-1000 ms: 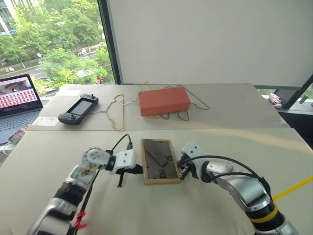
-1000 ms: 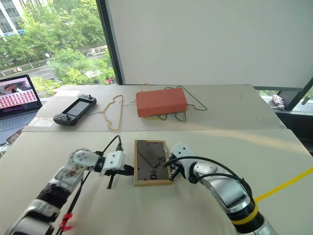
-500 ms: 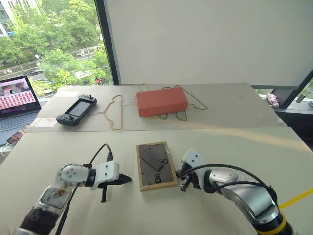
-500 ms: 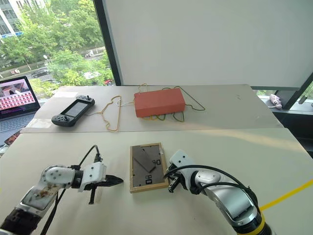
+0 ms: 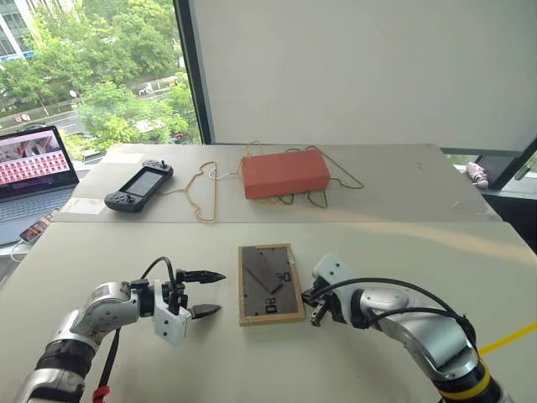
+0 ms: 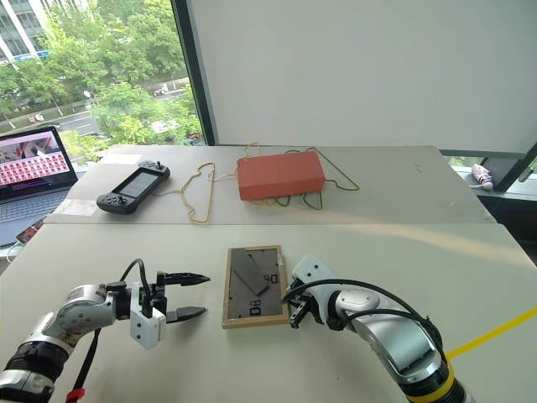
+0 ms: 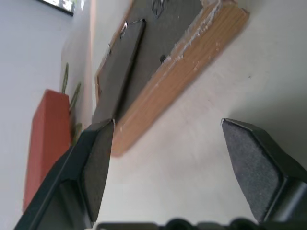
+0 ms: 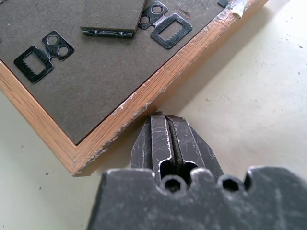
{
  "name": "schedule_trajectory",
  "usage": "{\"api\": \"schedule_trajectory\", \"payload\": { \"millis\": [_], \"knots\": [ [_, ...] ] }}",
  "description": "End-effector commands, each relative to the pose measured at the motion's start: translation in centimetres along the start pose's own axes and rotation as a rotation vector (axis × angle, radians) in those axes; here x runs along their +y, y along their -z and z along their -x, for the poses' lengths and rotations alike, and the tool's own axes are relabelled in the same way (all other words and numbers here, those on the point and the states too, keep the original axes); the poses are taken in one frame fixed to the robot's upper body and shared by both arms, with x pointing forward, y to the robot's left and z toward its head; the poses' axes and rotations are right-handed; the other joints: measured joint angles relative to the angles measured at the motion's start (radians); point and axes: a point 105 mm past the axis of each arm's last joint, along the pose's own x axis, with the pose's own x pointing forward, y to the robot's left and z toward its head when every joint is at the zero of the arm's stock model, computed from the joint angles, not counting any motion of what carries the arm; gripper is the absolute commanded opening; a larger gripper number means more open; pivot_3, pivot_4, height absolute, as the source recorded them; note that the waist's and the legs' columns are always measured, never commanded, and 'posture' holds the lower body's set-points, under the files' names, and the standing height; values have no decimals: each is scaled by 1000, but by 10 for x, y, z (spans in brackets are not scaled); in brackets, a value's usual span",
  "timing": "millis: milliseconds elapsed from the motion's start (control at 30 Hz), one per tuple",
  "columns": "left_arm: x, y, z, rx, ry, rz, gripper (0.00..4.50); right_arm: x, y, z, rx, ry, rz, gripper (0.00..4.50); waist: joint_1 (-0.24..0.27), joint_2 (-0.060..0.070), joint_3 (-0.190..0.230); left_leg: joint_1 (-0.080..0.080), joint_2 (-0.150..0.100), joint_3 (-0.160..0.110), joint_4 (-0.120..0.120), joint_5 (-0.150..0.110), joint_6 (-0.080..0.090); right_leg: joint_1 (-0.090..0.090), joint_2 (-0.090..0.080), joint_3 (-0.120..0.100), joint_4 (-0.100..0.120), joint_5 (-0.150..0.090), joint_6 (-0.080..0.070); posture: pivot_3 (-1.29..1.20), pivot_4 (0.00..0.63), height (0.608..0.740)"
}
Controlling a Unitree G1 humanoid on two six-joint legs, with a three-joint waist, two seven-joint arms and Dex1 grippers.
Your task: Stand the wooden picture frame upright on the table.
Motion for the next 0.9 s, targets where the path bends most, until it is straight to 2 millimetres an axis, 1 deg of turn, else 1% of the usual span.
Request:
{"api": "schedule_trajectory", "payload": {
  "millis": [33, 133, 267, 433, 500, 567, 633, 700, 733, 800, 833, 867, 900],
  "knots": [
    [-18, -5, -15, -61, 54, 5, 3647, 10, -10, -1, -24, -46, 16, 0, 2, 0, 0, 0, 0, 0, 0, 0, 0, 0, 0, 0, 0, 0, 0, 0, 150, 740],
    [-18, -4, -30, -85, 56, -4, 3647, 19, -17, -4, -38, -78, 16, 0, 6, 0, 0, 0, -1, 0, 0, 0, 0, 0, -1, 0, 0, 0, 0, 0, 150, 740],
    [-15, -4, -39, -104, 40, -14, 3647, 24, -20, -7, -43, -83, 8, 0, 12, 1, 0, 0, -2, 0, 0, 0, 0, 1, -2, -1, 0, 0, 1, 0, 150, 740],
    [-15, -2, -41, -106, 26, -2, 3647, 27, -21, -9, -44, -79, -10, 0, 18, 1, 0, 0, -2, 0, 0, 0, -1, 1, -2, -1, 0, 0, 1, 0, 150, 740],
    [-14, -2, -40, -108, 22, -5, 3647, 25, -20, -8, -40, -74, -13, 0, 19, 1, 0, 0, -2, 0, 0, 0, -1, 1, -2, -1, 0, 0, 1, 0, 150, 740],
    [-19, -4, -35, -119, 47, -7, 3647, 21, -15, -6, -25, -56, -20, 0, 19, 1, 0, 0, -2, 0, 0, 0, -1, 1, -2, -1, 0, 0, 1, 0, 150, 740],
    [-20, -4, -33, -124, 41, 8, 3118, 15, -11, -4, -14, -37, -28, 0, 17, 1, 0, 0, -2, 0, 0, 0, -1, 1, -2, -1, 0, 0, 1, 0, 150, 740],
    [-21, -5, -31, -127, 42, 10, 2723, 10, -9, -3, -8, -21, -30, 0, 13, 1, 0, 0, -2, 0, 0, 0, -1, 0, -2, -1, 0, 0, 1, 0, 150, 740],
    [-20, -5, -31, -125, 38, 10, 2192, 5, -8, -1, -8, -9, -34, 0, 12, 1, 0, 0, -2, 0, 0, 0, -1, 0, -2, -1, 0, 0, 1, 0, 150, 740],
    [-21, -5, -29, -123, 39, 5, 1667, -6, -6, 5, -6, 22, -49, 0, 12, 0, -1, -1, -2, -1, 0, 0, -1, 0, -2, -2, 0, 0, 1, 0, 150, 740],
    [-21, -5, -29, -119, 38, 4, 1477, -12, -5, 7, -7, 34, -52, 0, 12, 0, -1, -1, -2, -1, 0, 0, -1, 1, -2, -2, 0, 0, 1, 0, 150, 740],
    [-21, -4, -29, -115, 34, 0, 1319, -17, -10, 11, -27, 43, -63, 0, 12, 0, -1, -1, -2, -1, 0, 0, -1, 1, -2, -2, 0, 0, 1, 0, 150, 740],
    [-20, -4, -29, -112, 30, -3, 1278, -21, -13, 14, -43, 47, -69, 0, 12, 0, -1, -1, -2, -1, 0, 0, -1, 1, -2, -2, 0, 0, 1, 0, 150, 740]
  ]
}}
